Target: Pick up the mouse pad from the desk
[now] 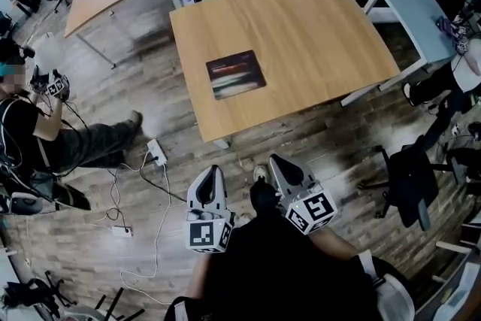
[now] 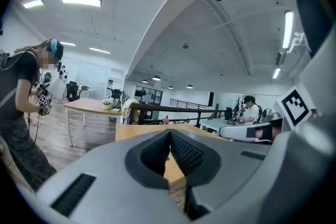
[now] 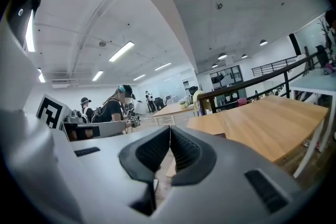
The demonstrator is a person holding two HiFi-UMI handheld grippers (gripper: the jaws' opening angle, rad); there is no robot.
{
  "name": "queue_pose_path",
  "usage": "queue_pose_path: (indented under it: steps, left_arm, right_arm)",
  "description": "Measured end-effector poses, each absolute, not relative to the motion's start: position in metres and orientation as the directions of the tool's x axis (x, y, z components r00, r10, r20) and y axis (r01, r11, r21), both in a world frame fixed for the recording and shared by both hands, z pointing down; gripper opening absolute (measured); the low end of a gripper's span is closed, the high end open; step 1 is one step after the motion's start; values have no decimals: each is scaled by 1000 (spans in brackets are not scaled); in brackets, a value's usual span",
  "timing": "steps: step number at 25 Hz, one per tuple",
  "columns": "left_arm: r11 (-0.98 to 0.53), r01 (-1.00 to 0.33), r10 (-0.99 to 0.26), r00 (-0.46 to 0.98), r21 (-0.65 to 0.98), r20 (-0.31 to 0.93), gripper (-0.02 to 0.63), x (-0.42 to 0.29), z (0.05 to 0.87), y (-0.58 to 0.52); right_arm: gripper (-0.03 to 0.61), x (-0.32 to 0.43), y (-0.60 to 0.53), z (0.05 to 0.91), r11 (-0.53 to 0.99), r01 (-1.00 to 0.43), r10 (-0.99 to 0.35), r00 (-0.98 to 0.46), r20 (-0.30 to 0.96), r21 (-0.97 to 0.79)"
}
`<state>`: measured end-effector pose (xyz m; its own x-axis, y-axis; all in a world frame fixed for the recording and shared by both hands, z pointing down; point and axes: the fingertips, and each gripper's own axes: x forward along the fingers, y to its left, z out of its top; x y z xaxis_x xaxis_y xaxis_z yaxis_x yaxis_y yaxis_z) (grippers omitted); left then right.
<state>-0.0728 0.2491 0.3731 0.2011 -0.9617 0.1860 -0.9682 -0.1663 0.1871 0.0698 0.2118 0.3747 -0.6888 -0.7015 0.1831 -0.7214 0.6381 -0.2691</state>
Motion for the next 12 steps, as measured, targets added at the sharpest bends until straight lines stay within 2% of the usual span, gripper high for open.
queue_pose_path:
  steps: [12]
  left_arm:
    - [-72, -987, -969, 104, 145, 224, 23, -86, 378, 124]
  right_arm:
    - [31, 95, 83, 400, 633, -714, -686, -696, 212, -300]
